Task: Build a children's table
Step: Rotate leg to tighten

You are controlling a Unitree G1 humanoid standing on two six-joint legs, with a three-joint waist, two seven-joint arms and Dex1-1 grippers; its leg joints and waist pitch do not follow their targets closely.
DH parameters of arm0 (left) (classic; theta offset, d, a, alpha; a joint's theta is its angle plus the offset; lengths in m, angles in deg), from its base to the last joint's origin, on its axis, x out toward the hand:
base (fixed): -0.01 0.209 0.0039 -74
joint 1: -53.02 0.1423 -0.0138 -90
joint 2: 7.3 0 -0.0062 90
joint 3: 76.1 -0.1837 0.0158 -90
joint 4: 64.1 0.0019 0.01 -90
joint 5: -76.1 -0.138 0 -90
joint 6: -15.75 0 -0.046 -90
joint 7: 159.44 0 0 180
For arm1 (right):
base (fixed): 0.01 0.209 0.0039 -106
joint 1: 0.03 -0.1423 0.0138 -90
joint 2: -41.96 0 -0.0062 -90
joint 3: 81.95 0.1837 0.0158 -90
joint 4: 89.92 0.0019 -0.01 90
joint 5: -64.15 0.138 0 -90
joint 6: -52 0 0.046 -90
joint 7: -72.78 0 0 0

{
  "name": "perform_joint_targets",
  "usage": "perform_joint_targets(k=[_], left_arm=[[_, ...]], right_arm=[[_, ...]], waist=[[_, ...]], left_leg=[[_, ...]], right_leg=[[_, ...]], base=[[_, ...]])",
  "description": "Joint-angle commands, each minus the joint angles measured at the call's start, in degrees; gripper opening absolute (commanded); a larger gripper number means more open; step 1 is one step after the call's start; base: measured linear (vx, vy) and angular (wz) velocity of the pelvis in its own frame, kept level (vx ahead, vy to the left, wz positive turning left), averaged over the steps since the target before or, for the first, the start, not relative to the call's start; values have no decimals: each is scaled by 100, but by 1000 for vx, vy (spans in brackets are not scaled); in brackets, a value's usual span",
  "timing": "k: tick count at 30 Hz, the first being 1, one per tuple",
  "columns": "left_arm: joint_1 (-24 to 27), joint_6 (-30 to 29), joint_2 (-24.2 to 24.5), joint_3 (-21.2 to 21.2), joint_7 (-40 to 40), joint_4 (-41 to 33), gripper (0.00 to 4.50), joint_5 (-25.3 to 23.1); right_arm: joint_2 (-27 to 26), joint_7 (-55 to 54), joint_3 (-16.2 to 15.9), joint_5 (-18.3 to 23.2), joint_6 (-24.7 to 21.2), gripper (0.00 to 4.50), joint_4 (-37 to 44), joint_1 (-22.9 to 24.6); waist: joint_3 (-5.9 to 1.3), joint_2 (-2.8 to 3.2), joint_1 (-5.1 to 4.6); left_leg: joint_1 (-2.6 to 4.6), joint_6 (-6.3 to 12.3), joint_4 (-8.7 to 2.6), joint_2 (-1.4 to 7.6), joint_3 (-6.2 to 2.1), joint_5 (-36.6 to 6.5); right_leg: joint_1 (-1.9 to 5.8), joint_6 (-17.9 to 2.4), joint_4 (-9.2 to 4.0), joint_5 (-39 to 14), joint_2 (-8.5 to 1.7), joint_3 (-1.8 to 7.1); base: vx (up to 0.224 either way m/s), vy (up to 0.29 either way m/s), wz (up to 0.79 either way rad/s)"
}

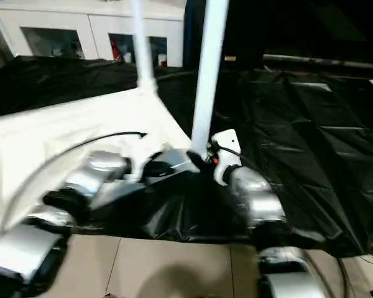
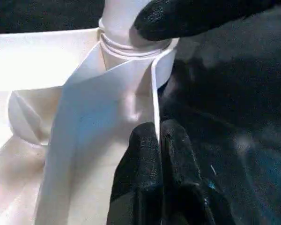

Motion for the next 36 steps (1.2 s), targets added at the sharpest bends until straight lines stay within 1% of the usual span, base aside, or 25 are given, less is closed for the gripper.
perform_joint_targets(k=[1,2,3,4,5,6,7,8,9,11,13,14,16,18,19,22,23,24,25,27,31,32,33,35,36], left_arm=[[128,110,98,-238,707,-93,0,-17],[149,158,156,-255,872,-135,0,6],[178,166,263,-286,1179,-210,0,47],[185,164,281,-296,1241,-228,0,55],[230,167,386,-353,1636,-340,0,115],[248,181,423,-376,1803,-389,0,146],[261,167,448,-394,1951,-426,0,178],[263,163,453,-397,1977,-432,0,184],[272,179,475,-428,2127,-457,0,204],[277,204,479,-450,2199,-460,0,205],[293,222,465,-455,2236,-491,0,218],[299,224,461,-455,2241,-509,0,227],[267,283,412,-413,2095,-448,0,228],[268,303,402,-405,2032,-421,0,226],[271,307,402,-405,2022,-418,0,225],[296,331,409,-385,1939,-401,0,227],[296,345,407,-379,1907,-375,0,229],[299,348,407,-375,1890,-364,0,231],[295,349,405,-366,1836,-341,0,223],[270,346,392,-344,1744,-299,0,213],[219,355,376,-292,1609,-231,0,213],[205,338,372,-274,1551,-221,0,214],[194,325,369,-257,1499,-211,0,215],[137,262,329,-193,1260,-148,0,221],[128,256,321,-184,1224,-138,0,222]], right_arm=[[299,1037,-378,176,-119,300,349,139],[399,1218,-403,207,-144,300,419,167],[578,1572,-462,235,-184,300,534,215],[608,1633,-475,235,-187,300,554,223],[791,2003,-563,239,-206,300,678,270],[869,2153,-602,244,-216,300,729,288],[936,2286,-643,265,-225,300,770,299],[948,2309,-650,269,-226,300,777,301],[1024,2473,-711,290,-265,300,833,317],[1052,2512,-772,242,-258,300,875,332],[1061,2505,-821,232,-253,300,912,345],[1063,2511,-825,234,-259,300,931,351],[1028,2498,-790,267,-322,300,977,373],[1020,2507,-799,271,-344,300,1018,407],[1019,2511,-804,269,-346,277,1028,416],[1010,2489,-840,273,-375,267,1069,473],[1002,2459,-840,279,-396,252,1096,493],[999,2434,-843,289,-413,252,1116,505],[994,2408,-849,291,-429,235,1143,522],[979,2346,-842,281,-443,232,1168,549],[884,2184,-814,232,-401,212,1084,582],[850,2127,-806,220,-384,212,1052,587],[808,2051,-790,214,-377,211,1024,588],[603,1540,-662,163,-401,206,853,547],[570,1460,-643,155,-403,206,832,544]], waist=[[-265,-19,62],[-286,-17,101],[-288,30,124],[-330,59,150],[-330,59,150],[-362,40,171],[-386,52,185],[-390,80,191],[-386,107,198],[-358,96,220],[-337,146,263],[-316,132,262],[-293,135,265],[-287,128,274],[-284,133,272],[-294,130,266],[-298,138,262],[-303,135,263],[-307,130,268],[-302,130,264],[-276,122,268],[-270,113,264],[-265,104,266],[-239,102,250],[-238,93,243]], left_leg=[[1,334,-358,142,-73,-1618],[-9,416,-326,160,-57,-1355],[9,473,-303,170,-24,-1207],[-36,529,-274,165,-35,-887],[-36,529,-274,165,-35,-887],[-23,647,-227,159,-21,-627],[-36,786,-188,143,-15,-374],[-31,905,-167,144,-9,-266],[-33,929,-161,146,-11,-269],[-25,897,-176,166,-10,-474],[8,690,-210,190,-10,-819],[18,567,-234,195,-3,-1045],[36,410,-255,192,2,-1321],[35,326,-262,190,2,-1379],[28,304,-266,188,-2,-1365],[9,311,-257,178,-8,-1236],[10,328,-250,177,-6,-1178],[8,340,-245,174,-6,-1152],[3,365,-240,171,-7,-1098],[-9,396,-241,170,-12,-1060],[20,302,-261,174,-7,-1388],[6,268,-271,173,-14,-1437],[6,253,-274,171,-16,-1461],[9,169,-295,163,-27,-1620],[9,145,-297,158,-30,-1659]], right_leg=[[218,-1137,-436,-1542,-296,215],[243,-1265,-370,-1025,-290,209],[221,-1434,-333,-608,-265,204],[281,-1562,-231,-84,-266,191],[281,-1562,-231,-84,-266,191],[278,-1701,-179,504,-250,188],[283,-1817,-118,1051,-235,187],[259,-1909,-100,1331,-233,176],[257,-1933,-95,1356,-237,172],[252,-1927,-123,1048,-250,167],[244,-1864,-166,479,-268,178],[236,-1815,-198,162,-261,181],[226,-1733,-247,-275,-269,193],[229,-1651,-267,-518,-282,207],[229,-1609,-272,-585,-282,210],[242,-1557,-261,-527,-282,211],[235,-1554,-254,-456,-273,210],[238,-1558,-249,-410,-272,209],[243,-1560,-240,-336,-270,207],[245,-1557,-238,-315,-269,200],[210,-1470,-303,-888,-285,210],[213,-1421,-310,-1048,-291,213],[210,-1392,-322,-1136,-292,214],[187,-1253,-366,-1602,-301,221],[184,-1210,-375,-1717,-302,222]], base=[[53,-16,1],[53,-16,1],[67,-5,1],[0,0,0],[58,1,-2],[0,0,0],[0,0,0],[0,0,0],[0,0,0],[0,0,0],[0,0,0],[0,0,0],[0,0,0],[0,0,0],[0,0,0],[0,0,0],[0,0,0],[0,0,0],[0,0,0],[0,0,0],[0,0,0],[0,0,0],[0,0,0],[0,0,0],[0,0,0]])
